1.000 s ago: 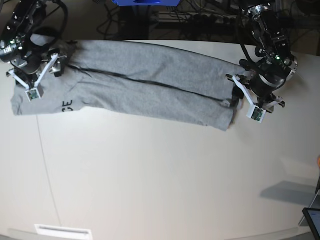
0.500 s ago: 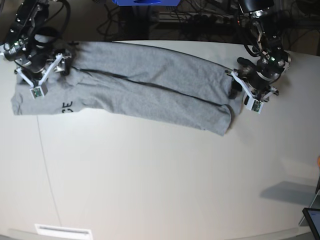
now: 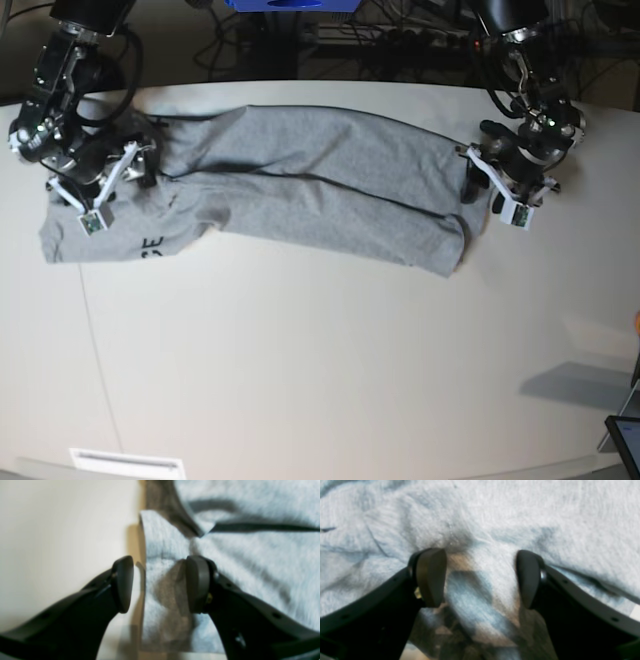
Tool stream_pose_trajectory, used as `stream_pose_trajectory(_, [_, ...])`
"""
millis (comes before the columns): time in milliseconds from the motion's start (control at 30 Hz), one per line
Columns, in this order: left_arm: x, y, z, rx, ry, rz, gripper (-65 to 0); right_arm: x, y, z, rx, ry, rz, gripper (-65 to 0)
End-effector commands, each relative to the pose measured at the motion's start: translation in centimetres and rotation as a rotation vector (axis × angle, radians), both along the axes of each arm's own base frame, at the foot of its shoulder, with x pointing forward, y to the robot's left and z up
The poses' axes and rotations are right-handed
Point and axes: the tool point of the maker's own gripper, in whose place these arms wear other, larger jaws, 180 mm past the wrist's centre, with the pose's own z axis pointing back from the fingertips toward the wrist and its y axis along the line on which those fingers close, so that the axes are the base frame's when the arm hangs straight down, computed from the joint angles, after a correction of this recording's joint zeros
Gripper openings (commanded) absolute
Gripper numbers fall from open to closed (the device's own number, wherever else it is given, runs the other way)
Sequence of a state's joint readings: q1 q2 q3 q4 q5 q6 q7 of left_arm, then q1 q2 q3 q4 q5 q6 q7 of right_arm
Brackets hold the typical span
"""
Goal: Fold the T-shirt properly
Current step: 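Lower both grippers onto the two ends of the grey strip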
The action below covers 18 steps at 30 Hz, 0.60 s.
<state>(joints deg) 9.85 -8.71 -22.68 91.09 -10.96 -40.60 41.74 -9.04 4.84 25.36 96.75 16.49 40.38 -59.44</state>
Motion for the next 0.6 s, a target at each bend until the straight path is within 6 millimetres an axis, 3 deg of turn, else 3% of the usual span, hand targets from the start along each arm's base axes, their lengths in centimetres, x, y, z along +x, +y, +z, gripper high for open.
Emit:
stream_pose_trajectory(0, [-1.4,2.3,-0.7,0.082,0.083,0.034,-32.4,-0.5,-1.1,-0.6,-0.059,0.048,-0.006,-22.5])
stream_pose_trajectory(133, [-1.9,5.0,0.1,0.100,0.065,0.113,-32.4,0.4,-2.0,-0.6,-0.105,0.051,-0.009,-22.3])
stream_pose_trajectory(233, [-2.1,6.7,0.8,0.127,0.057,0.137,-32.4,1.5,-1.4,-0.1,-0.115,0.034,0.027,-22.2])
stream_pose_trajectory(400, [-1.0,7.6,1.8,0.145,0.034,0.139,-32.4,3.0,0.7,0.4,-0.126,0.010,0.119,-22.2])
stream_pose_trajectory(567, [-0.2,7.9,2.4,0.148,0.015,0.141,-32.4,4.1,1.2,0.3,-0.119,0.016,0.138,-22.3])
